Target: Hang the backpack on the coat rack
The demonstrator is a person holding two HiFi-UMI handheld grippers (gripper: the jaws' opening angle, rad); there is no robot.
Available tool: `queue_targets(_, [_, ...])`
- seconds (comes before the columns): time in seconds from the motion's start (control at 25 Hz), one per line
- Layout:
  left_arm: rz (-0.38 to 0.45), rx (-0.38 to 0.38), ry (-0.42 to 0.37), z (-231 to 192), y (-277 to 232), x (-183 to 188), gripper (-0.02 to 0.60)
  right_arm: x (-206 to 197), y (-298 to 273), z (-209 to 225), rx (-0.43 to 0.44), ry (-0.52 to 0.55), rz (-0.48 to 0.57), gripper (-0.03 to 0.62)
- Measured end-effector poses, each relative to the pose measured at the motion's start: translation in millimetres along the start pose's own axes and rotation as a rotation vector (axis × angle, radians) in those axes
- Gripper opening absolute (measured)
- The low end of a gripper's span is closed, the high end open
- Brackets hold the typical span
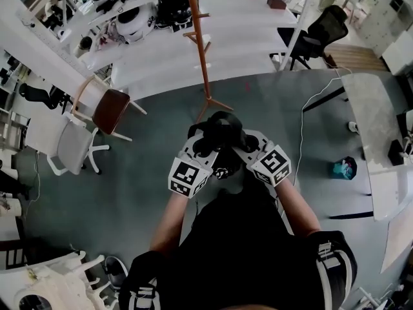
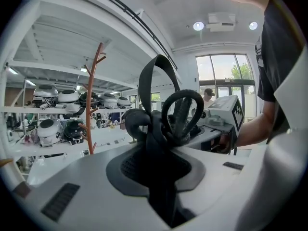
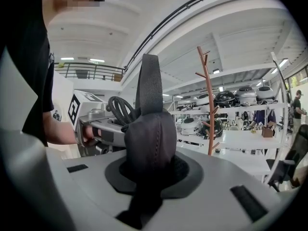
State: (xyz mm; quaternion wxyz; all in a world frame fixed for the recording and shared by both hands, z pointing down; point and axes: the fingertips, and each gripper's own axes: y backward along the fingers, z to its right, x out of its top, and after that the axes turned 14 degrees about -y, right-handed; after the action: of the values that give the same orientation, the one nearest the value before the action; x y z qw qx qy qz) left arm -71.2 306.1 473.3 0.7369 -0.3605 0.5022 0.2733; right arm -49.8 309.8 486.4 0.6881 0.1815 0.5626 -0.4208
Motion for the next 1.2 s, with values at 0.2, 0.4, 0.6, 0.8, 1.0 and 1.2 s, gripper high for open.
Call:
queue_targets(0.2, [-0.021,0.01,0.013,-13.6,-18.4,2.7,0.089,7.4,-5.9,20.7,0.015,-0.011,-0.023,0.087])
queue_targets(0.4, [-0.029,0.034,0.019,-26.7,-34.9,5.0,0.089,21.8,-14.5,37.0,0.039,-0.003,-0.004,0.087])
queue_targets(0.6, [-0.042,0.058,0.015,-46.2,-49.6,7.9,0.089,30.3,-26.4,57.4,0.048,0.014,-0.023,0.087])
queue_targets(0.8, [-0.057,0.085,0.015,-61.0,-67.9,9.2,0.089,39.9,-34.8,77.6,0.082,0.003,-0.031,0.087])
queue_targets(1.0, [-0.072,0.115,0.02,-76.2,-84.3,12.4,0.089,50.8,-43.5,96.3,0.115,0.012,-0.043,0.087])
queue_targets(1.2, [-0.085,0.146,0.029,-88.0,-105.2,15.7,0.089,62.9,-48.9,117.2,0.154,0.014,-0.036,0.087])
